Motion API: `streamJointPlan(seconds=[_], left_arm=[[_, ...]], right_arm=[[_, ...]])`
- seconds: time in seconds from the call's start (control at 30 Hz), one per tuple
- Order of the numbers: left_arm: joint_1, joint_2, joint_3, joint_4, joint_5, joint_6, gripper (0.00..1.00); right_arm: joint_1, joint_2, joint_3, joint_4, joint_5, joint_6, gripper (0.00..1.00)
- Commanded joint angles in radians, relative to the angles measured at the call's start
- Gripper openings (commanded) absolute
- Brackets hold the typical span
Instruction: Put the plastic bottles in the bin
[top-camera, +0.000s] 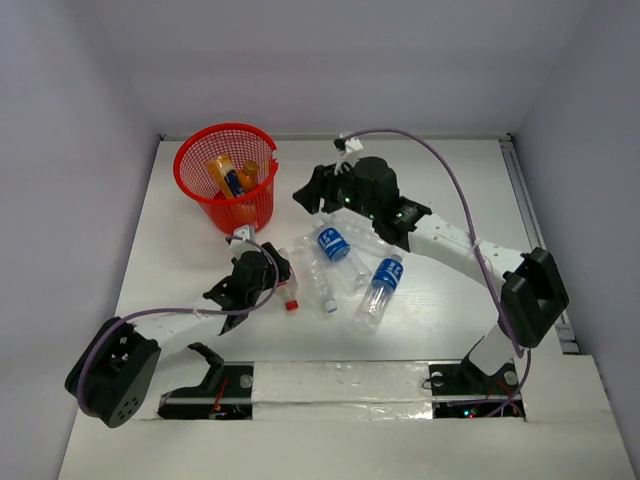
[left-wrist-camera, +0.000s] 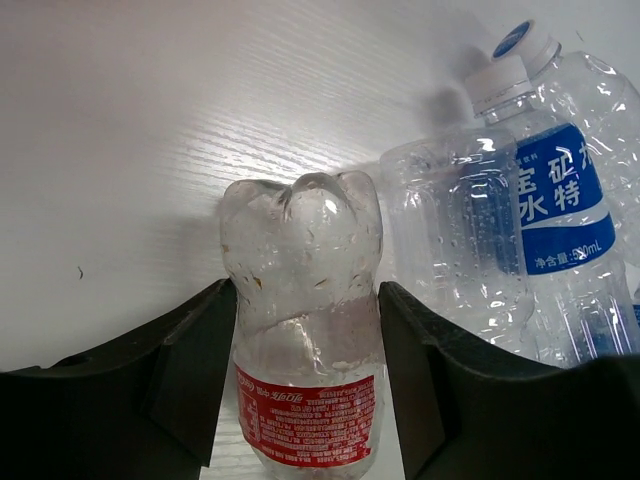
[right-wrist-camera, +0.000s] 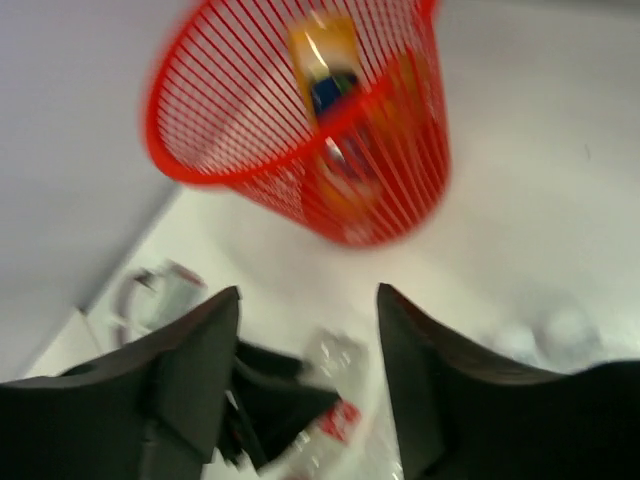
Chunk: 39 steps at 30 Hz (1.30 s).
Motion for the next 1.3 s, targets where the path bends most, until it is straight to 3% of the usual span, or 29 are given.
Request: streamJointPlan(seconds=[0.0,0.03,0.13,0.43,0.63,0.87,1.07,1.27], left_arm=[[-0.005,-0.021,0.030,-0.028,-0.051,0.012,0.48],[-0.005,-0.038,0.027,-0.038,-0.060,0.012,0.47],[-0.005,-0.090,0.019,-0.073,-0.071,0.014,0.43],[-0.005,-0.339,0.076,-0.295,-0.094,0.026,0.40],[-0.005,-0.472,0.248,-0.444,-0.134,0.121,0.41],[0.044,-0.339,0.547,-0.430,-0.165,0.225,0.42],[0.305,-0.092,0.796,-0.398,0.051,0.282,0.42],[0.377,0.167,1.047,-0.441,-0.029,0.352,0.43]], right_arm=[[0.005,-0.018,-0.093,-0.150,0.011,-0.045,0.65],[0.005,-0.021,-0.112,-0.149,0.017,-0.046,0.73],[0.005,-0.009,-0.121,-0.199,0.023,-0.058,0.84],[0.024,0.091,-0.071,-0.323,0.019,-0.101,0.88],[0.067,0.139,-0.035,-0.342,0.025,-0.101,0.87],[0.096,0.209,0.017,-0.362,0.040,-0.095,0.87],[0.125,0.254,0.047,-0.397,0.072,-0.101,0.87],[0.134,0.278,0.074,-0.438,0.121,-0.114,0.89]])
